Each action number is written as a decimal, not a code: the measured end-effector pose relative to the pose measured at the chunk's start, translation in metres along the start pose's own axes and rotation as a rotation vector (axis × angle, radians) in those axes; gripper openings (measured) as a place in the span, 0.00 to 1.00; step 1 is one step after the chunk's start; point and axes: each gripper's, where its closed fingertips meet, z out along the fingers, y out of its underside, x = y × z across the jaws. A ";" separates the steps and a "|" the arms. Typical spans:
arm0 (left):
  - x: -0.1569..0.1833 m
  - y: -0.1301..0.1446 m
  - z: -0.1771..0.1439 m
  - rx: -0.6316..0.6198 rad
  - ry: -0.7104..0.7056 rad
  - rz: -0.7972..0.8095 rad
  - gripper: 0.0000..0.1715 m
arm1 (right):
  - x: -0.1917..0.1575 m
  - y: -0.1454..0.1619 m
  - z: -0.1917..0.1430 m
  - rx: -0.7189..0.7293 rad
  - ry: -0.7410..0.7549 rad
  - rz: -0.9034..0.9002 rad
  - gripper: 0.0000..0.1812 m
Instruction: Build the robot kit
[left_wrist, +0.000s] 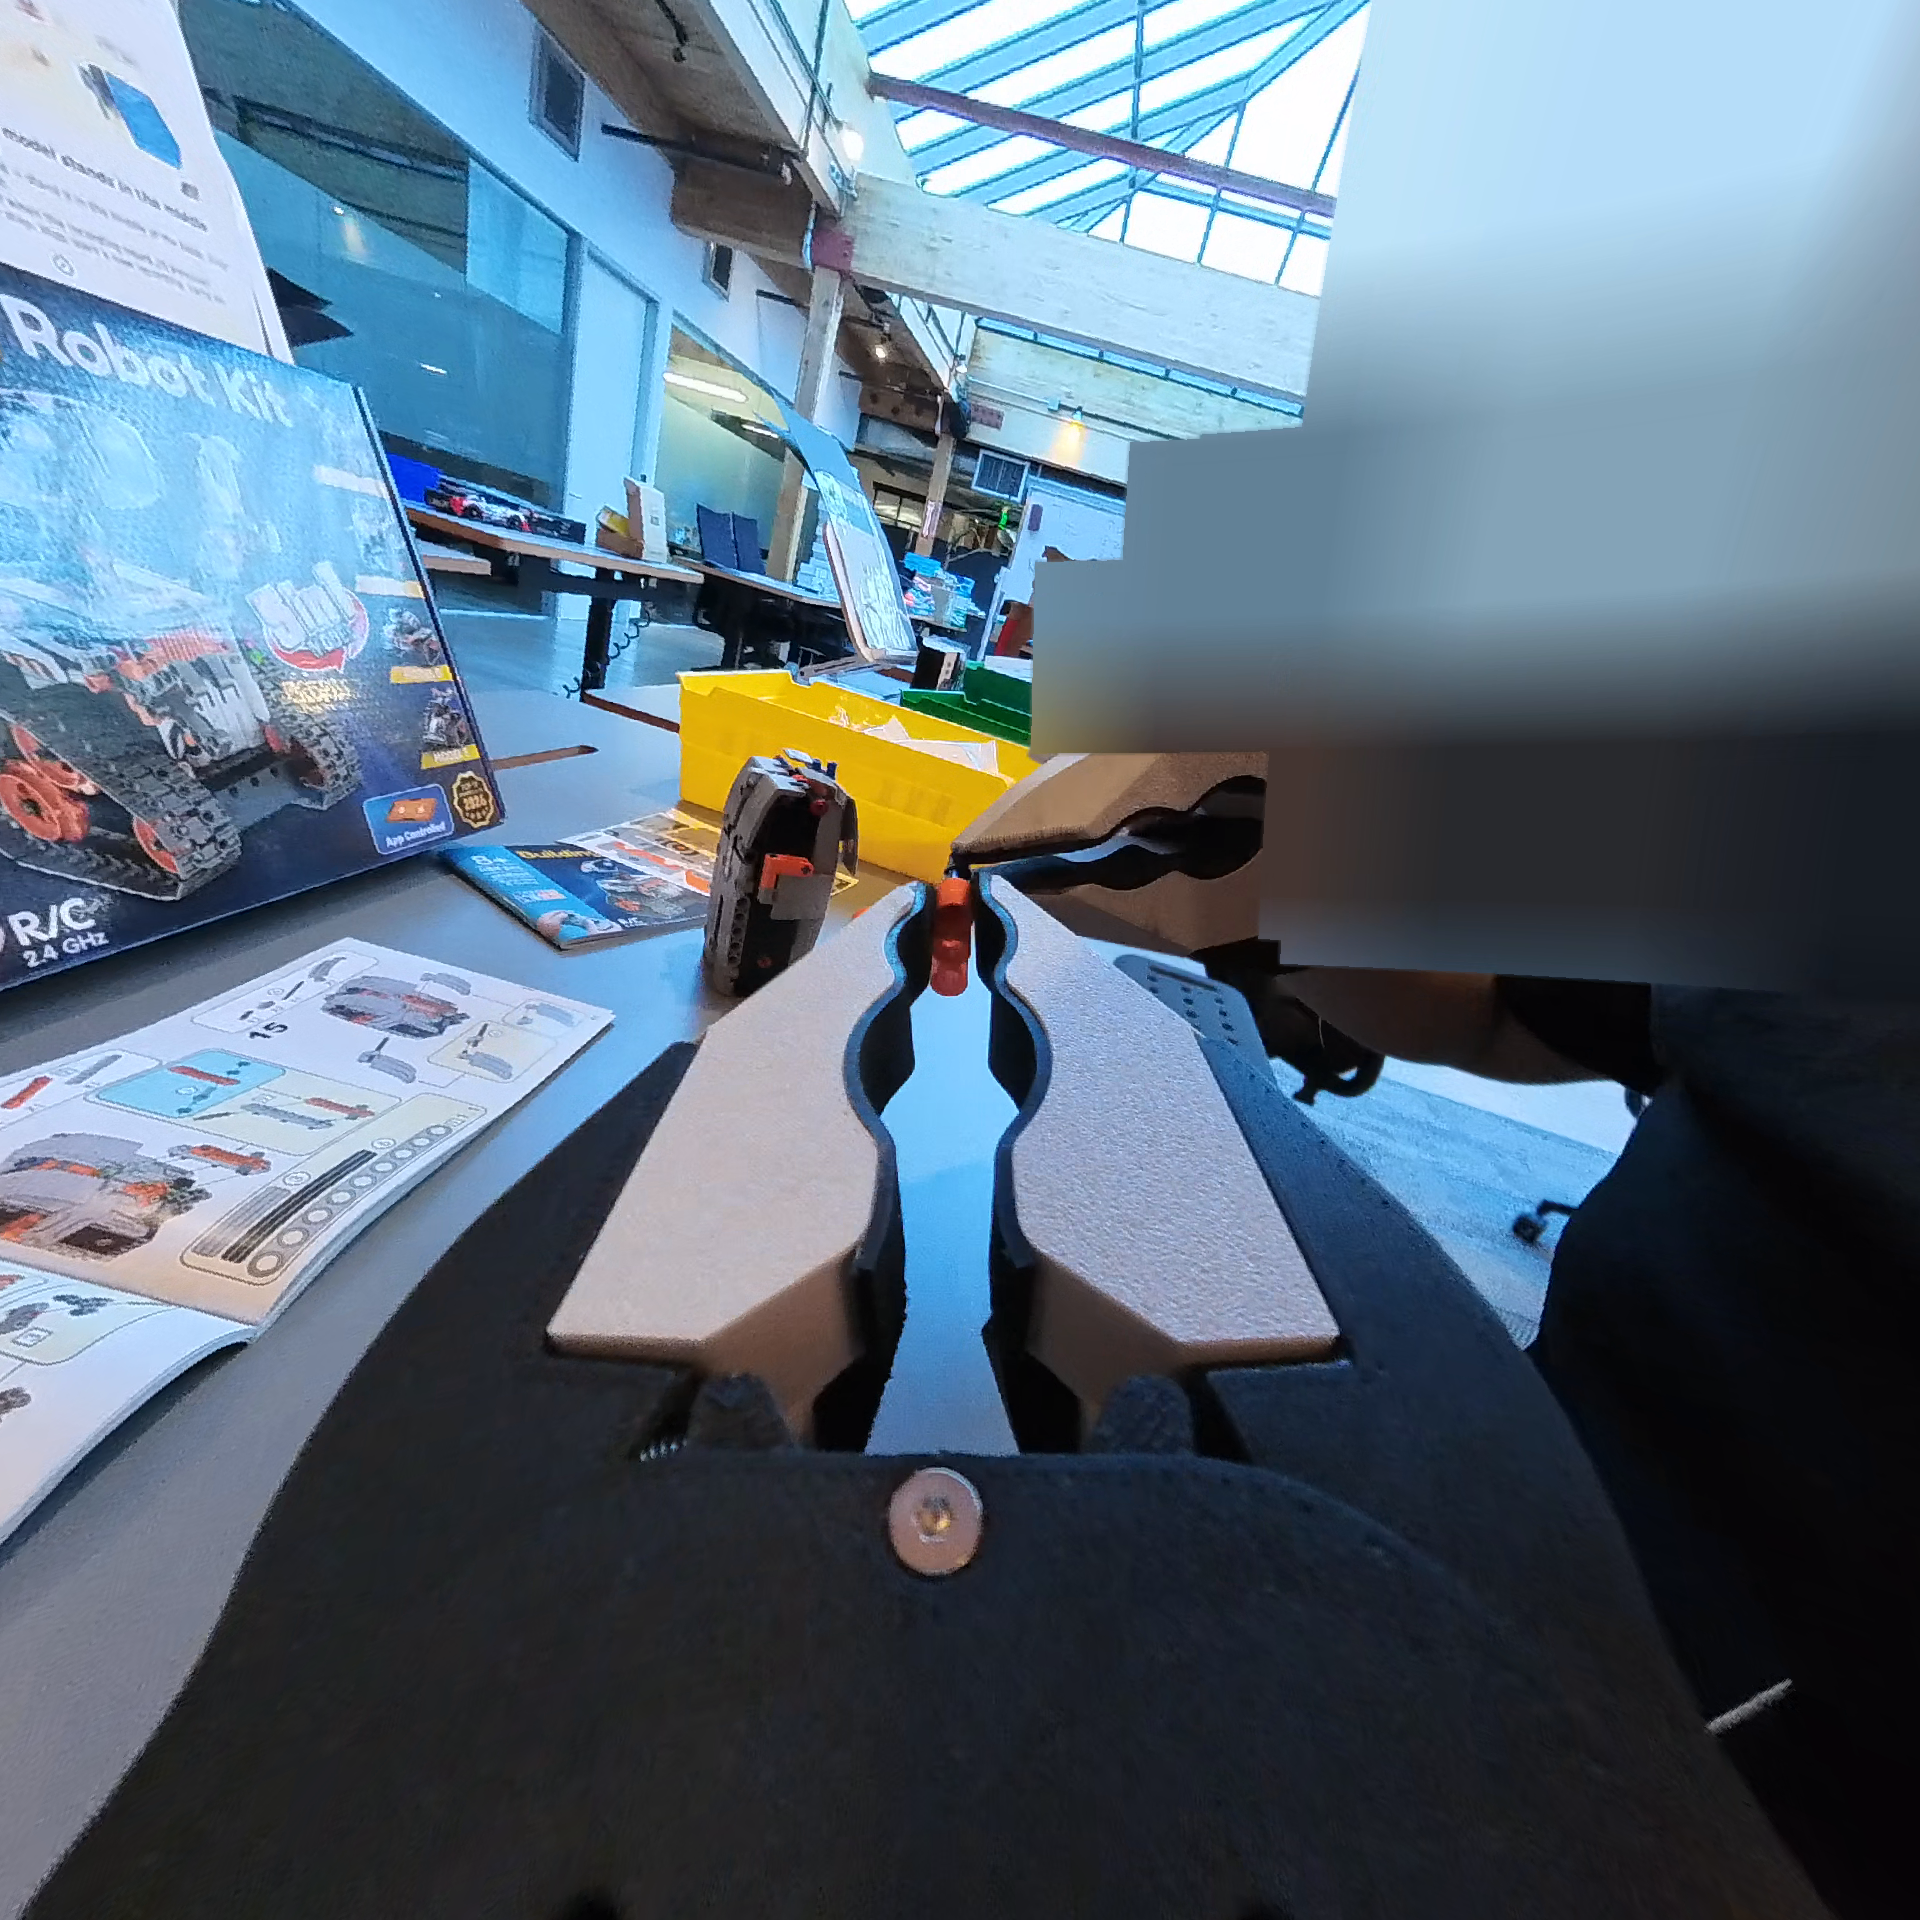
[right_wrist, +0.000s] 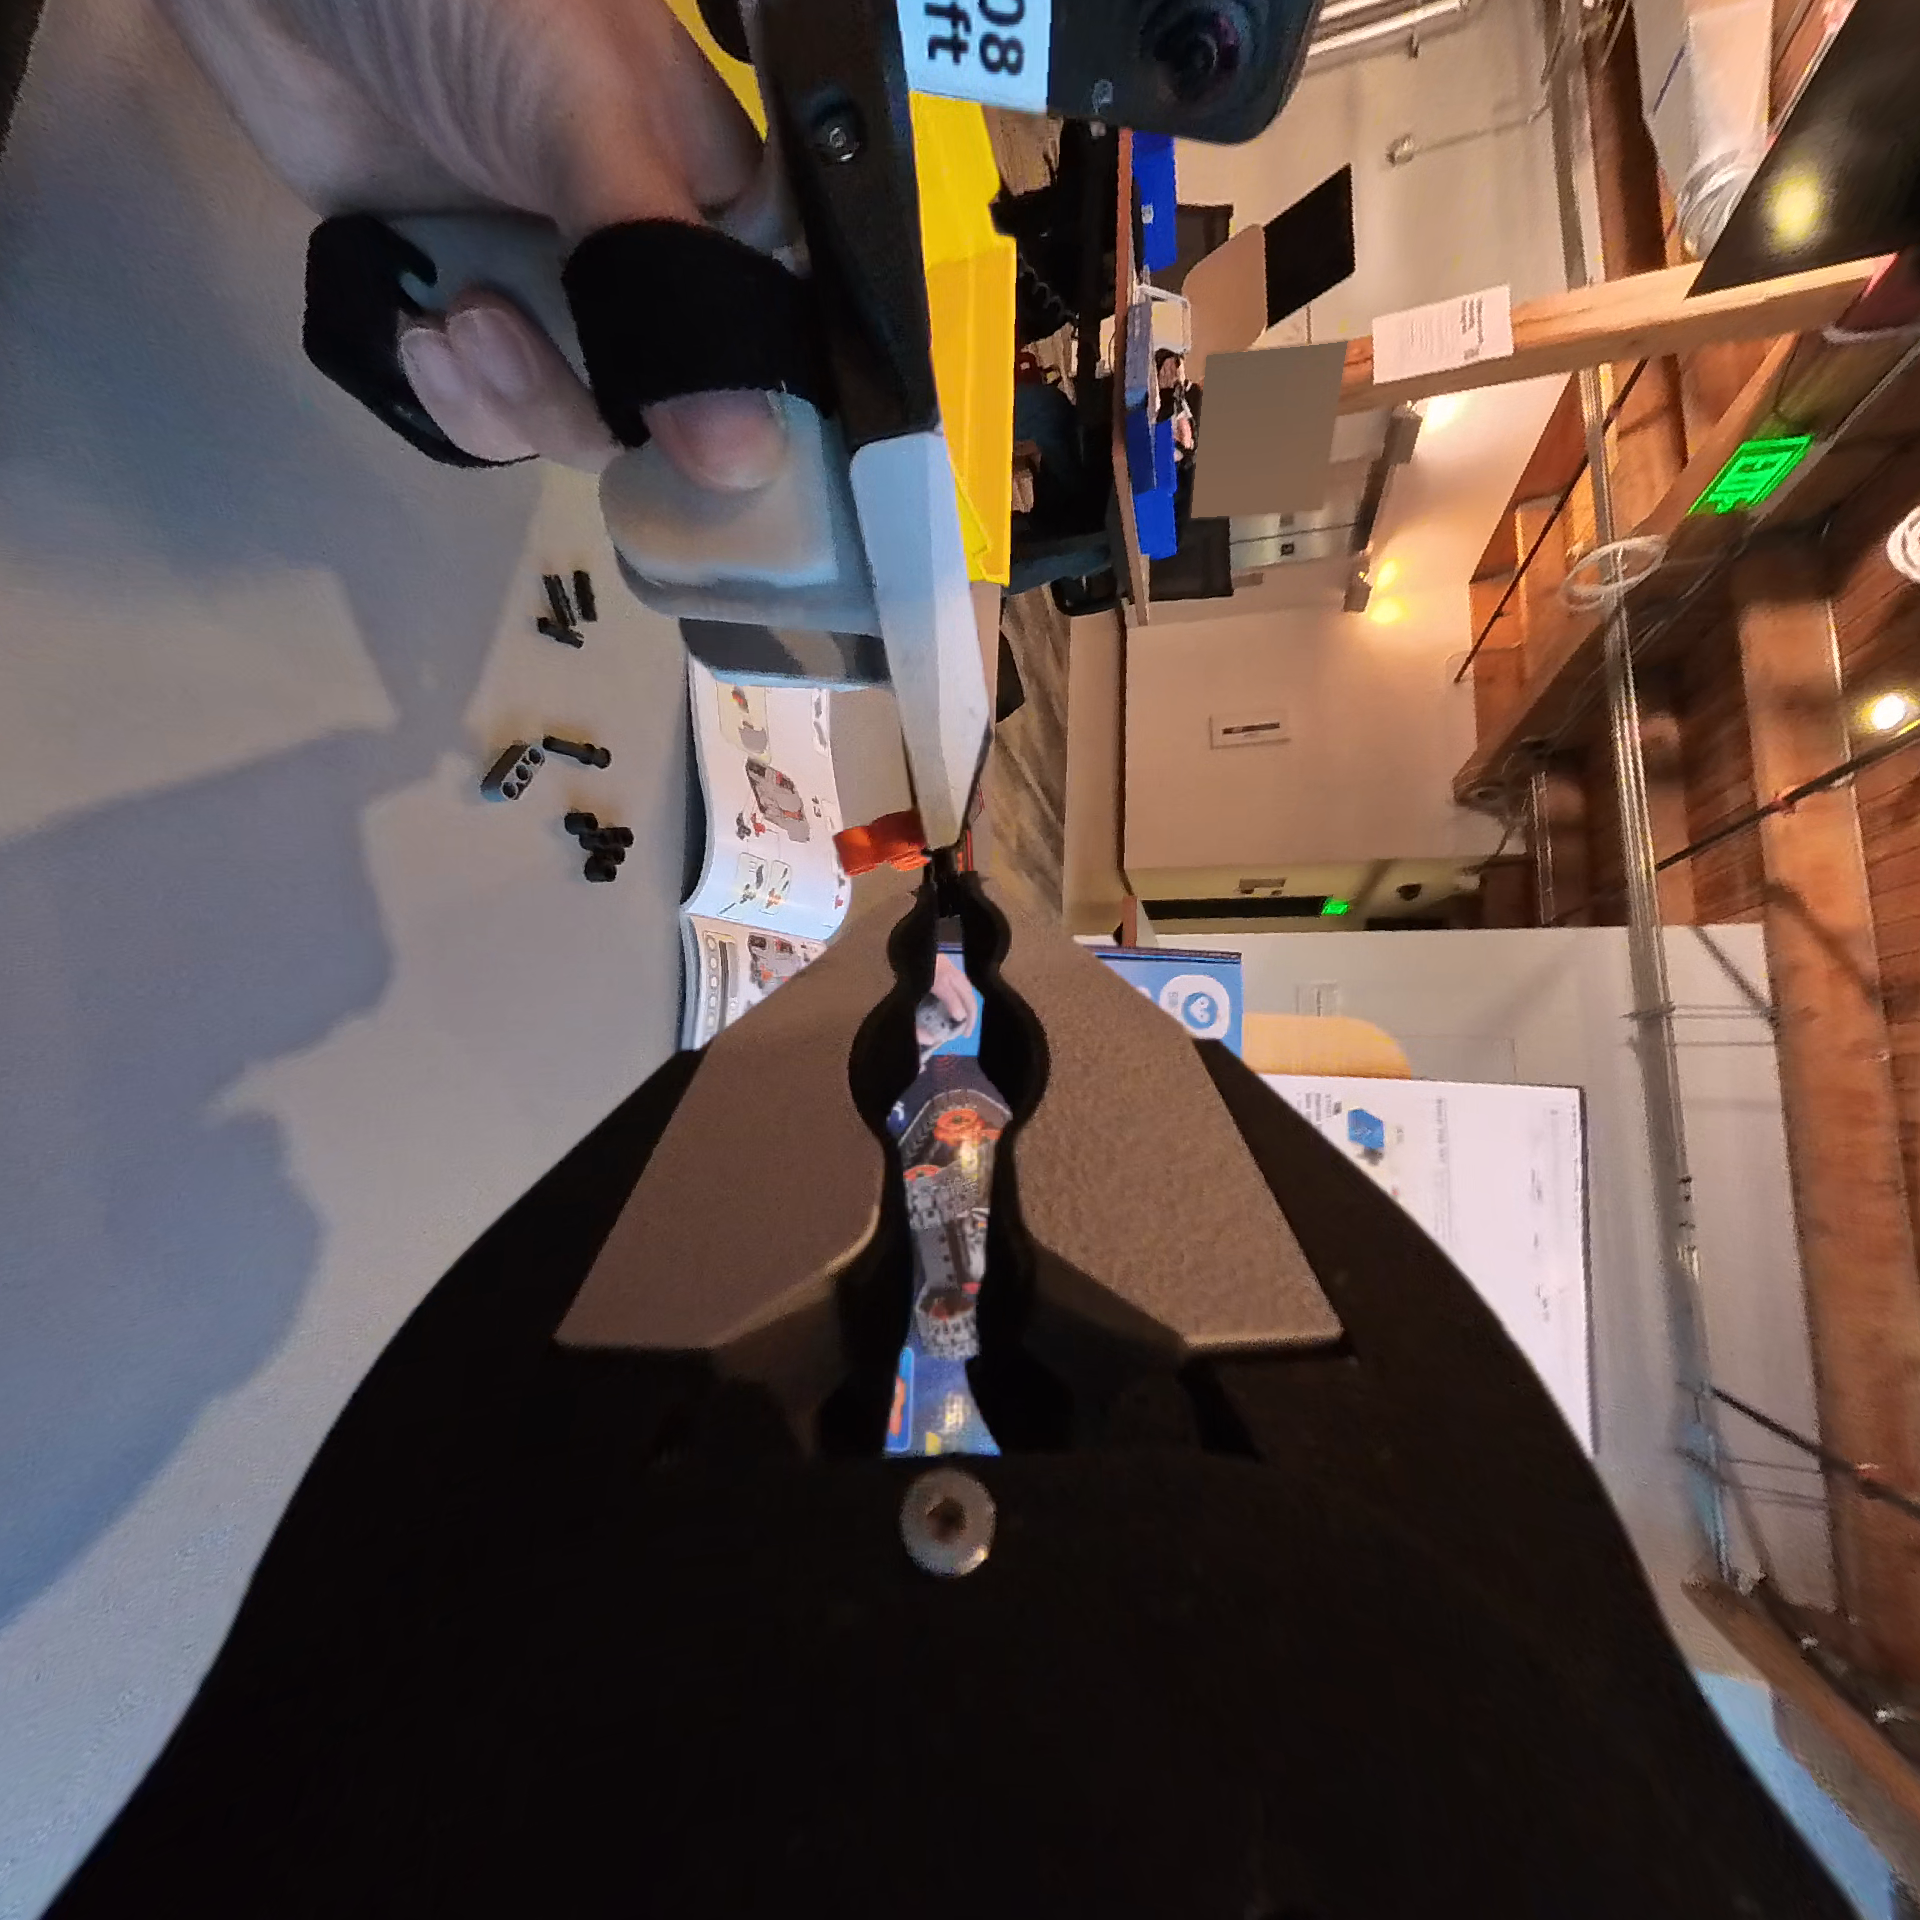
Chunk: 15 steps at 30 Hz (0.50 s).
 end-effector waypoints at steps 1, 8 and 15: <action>0.000 -0.001 -0.001 0.002 -0.003 -0.005 0.02 | 0.001 -0.001 0.000 0.004 -0.004 -0.013 0.01; 0.002 0.001 -0.004 -0.021 0.007 -0.006 0.02 | 0.000 -0.009 -0.002 0.030 -0.031 -0.104 0.01; 0.009 0.011 -0.005 -0.055 0.099 -0.052 0.02 | -0.010 -0.008 -0.004 0.115 -0.166 0.145 0.01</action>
